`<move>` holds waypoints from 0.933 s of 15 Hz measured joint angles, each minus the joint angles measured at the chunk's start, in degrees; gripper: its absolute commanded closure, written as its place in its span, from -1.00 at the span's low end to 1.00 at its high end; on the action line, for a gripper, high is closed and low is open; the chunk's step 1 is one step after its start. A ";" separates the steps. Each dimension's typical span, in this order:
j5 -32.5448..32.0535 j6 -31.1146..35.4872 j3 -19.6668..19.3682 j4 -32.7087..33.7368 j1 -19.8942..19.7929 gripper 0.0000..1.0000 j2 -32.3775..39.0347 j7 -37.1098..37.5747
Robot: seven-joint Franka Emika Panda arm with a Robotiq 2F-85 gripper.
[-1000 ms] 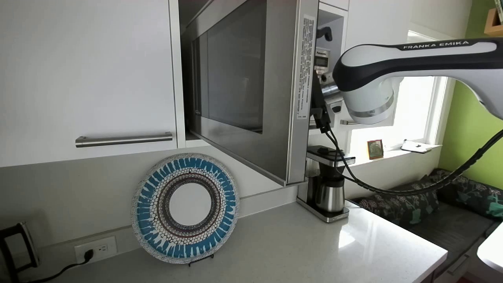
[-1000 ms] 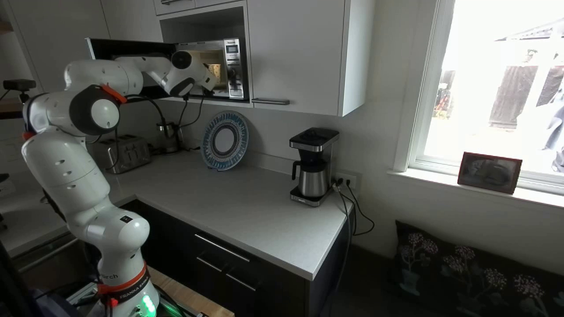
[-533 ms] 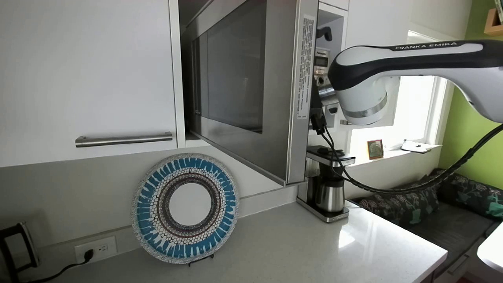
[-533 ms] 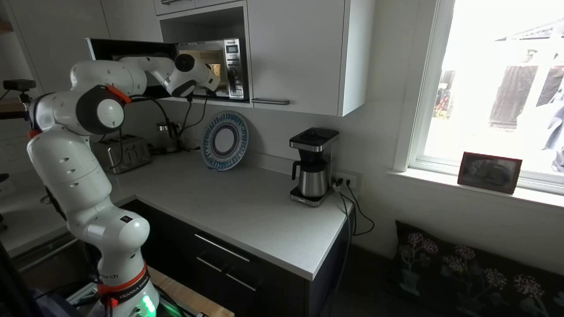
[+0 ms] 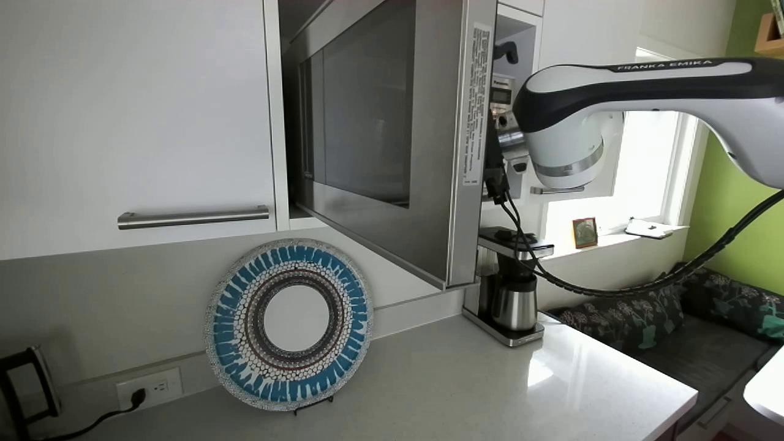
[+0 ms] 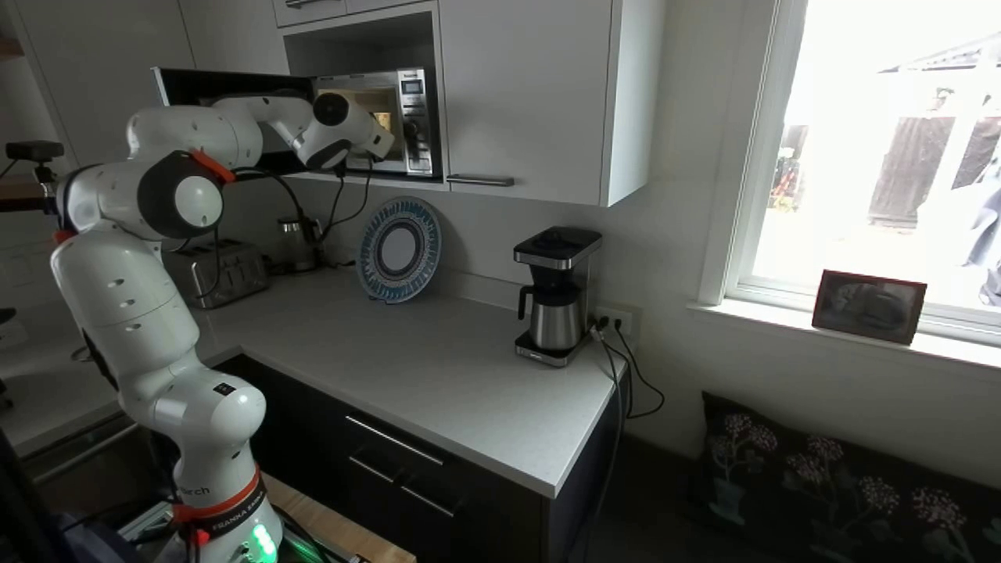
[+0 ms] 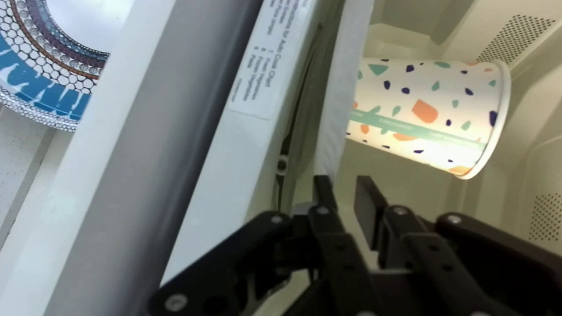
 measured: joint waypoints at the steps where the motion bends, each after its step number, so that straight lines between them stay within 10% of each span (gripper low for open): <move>1: 0.15 0.00 -0.06 0.01 0.00 1.00 0.04 -0.17; 4: 0.32 0.00 -0.22 0.02 0.00 0.60 0.29 -0.37; 8: 0.48 0.00 -0.29 0.03 0.00 1.00 0.59 -0.67; 14: 1.35 0.00 -0.43 0.01 0.00 1.00 0.63 -0.92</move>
